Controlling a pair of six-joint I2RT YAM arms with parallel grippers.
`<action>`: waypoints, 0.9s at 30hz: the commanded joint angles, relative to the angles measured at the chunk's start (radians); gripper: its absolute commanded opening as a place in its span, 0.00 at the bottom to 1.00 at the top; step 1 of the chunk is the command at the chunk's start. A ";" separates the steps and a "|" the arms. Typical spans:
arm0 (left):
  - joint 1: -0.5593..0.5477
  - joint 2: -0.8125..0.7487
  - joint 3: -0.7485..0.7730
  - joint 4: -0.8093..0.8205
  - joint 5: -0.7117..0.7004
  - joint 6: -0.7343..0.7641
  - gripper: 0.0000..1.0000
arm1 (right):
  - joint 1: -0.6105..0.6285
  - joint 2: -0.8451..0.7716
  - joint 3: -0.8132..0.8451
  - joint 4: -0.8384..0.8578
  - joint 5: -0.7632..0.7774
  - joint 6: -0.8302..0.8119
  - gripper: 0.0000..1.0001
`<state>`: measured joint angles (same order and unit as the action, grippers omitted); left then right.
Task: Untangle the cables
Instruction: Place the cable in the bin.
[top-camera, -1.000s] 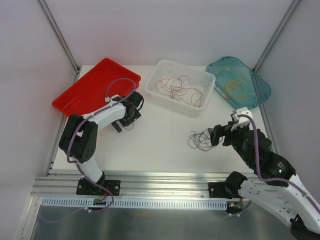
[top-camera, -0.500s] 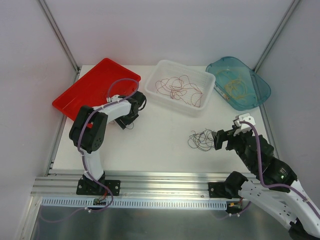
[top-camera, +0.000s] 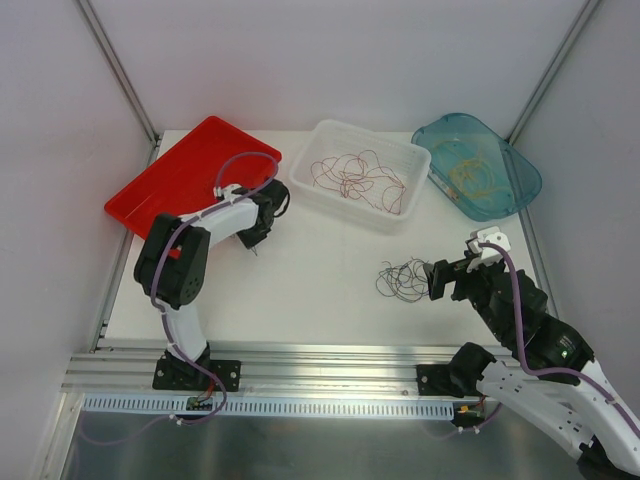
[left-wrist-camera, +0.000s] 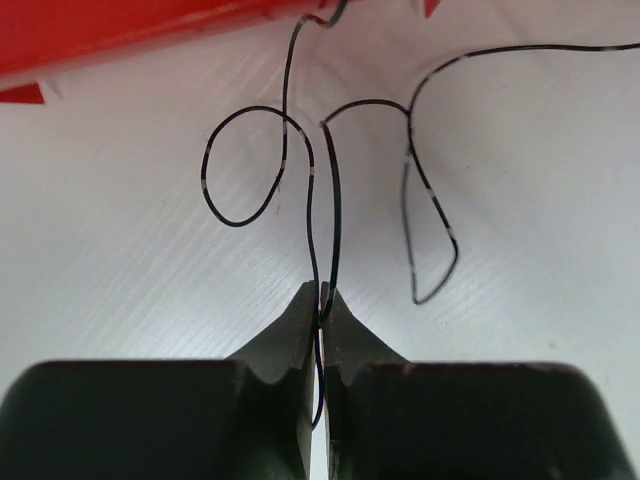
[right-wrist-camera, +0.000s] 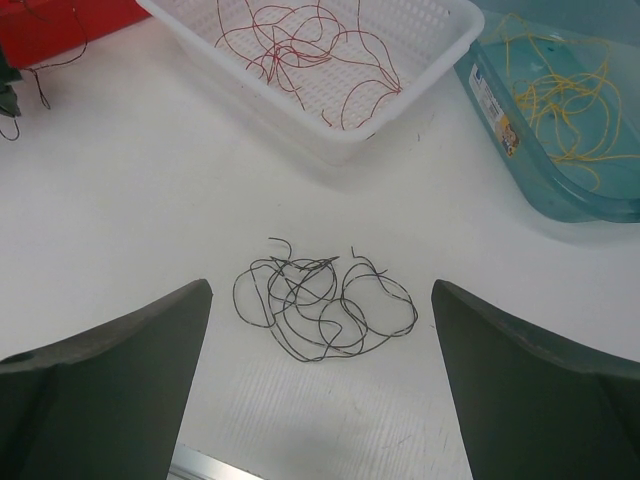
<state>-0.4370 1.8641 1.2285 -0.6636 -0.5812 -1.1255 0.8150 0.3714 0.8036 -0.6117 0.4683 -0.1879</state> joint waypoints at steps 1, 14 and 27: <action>0.006 -0.155 0.067 -0.019 -0.039 0.171 0.00 | 0.000 -0.006 0.000 0.004 0.015 -0.012 0.97; 0.220 -0.252 0.428 -0.028 0.086 0.684 0.05 | 0.001 0.014 0.000 -0.006 0.020 -0.015 0.97; 0.527 0.010 0.436 -0.028 0.280 0.707 0.13 | 0.001 0.049 0.002 -0.016 0.033 -0.015 0.97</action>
<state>0.0383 1.8351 1.6558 -0.6693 -0.3634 -0.4500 0.8150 0.4034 0.8036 -0.6266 0.4770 -0.1917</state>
